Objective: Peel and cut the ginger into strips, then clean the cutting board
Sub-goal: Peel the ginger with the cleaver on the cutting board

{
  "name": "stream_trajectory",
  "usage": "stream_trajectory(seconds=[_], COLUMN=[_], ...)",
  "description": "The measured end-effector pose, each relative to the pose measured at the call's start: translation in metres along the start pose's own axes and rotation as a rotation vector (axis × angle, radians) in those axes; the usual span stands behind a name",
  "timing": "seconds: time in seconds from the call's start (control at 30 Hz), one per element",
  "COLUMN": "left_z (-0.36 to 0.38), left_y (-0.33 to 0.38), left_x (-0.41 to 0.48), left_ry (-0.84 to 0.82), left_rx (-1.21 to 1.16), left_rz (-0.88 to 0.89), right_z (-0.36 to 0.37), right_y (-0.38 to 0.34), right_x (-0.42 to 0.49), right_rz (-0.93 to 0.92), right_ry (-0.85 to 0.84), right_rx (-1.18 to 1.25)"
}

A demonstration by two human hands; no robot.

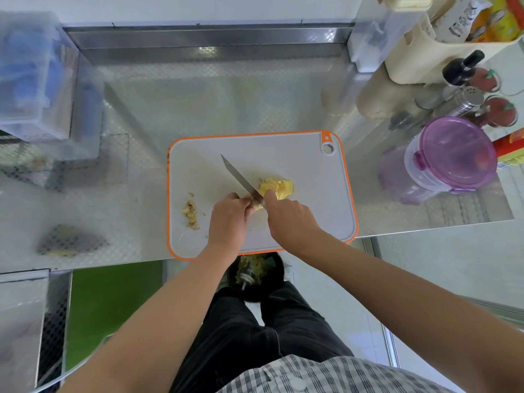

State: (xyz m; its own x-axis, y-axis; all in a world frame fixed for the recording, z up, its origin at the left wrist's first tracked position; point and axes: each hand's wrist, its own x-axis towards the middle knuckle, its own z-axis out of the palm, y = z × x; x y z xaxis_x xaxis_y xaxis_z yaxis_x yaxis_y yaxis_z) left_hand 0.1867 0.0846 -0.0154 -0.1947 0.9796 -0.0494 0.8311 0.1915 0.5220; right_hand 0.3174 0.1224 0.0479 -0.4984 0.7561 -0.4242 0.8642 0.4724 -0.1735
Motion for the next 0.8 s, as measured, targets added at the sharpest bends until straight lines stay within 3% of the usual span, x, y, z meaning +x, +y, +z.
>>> stream_trajectory(seconds=[0.3, 0.8], left_z=[-0.004, -0.009], left_y=[-0.002, -0.004], left_x=[0.003, 0.002], left_ry=[-0.061, -0.066], left_rx=[0.031, -0.011], left_rz=[0.025, 0.074], right_z=[0.005, 0.014], right_y=[-0.003, 0.015], right_x=[-0.006, 0.028], right_rz=[-0.005, 0.024], right_ry=[-0.006, -0.005], right_rx=[-0.051, 0.171])
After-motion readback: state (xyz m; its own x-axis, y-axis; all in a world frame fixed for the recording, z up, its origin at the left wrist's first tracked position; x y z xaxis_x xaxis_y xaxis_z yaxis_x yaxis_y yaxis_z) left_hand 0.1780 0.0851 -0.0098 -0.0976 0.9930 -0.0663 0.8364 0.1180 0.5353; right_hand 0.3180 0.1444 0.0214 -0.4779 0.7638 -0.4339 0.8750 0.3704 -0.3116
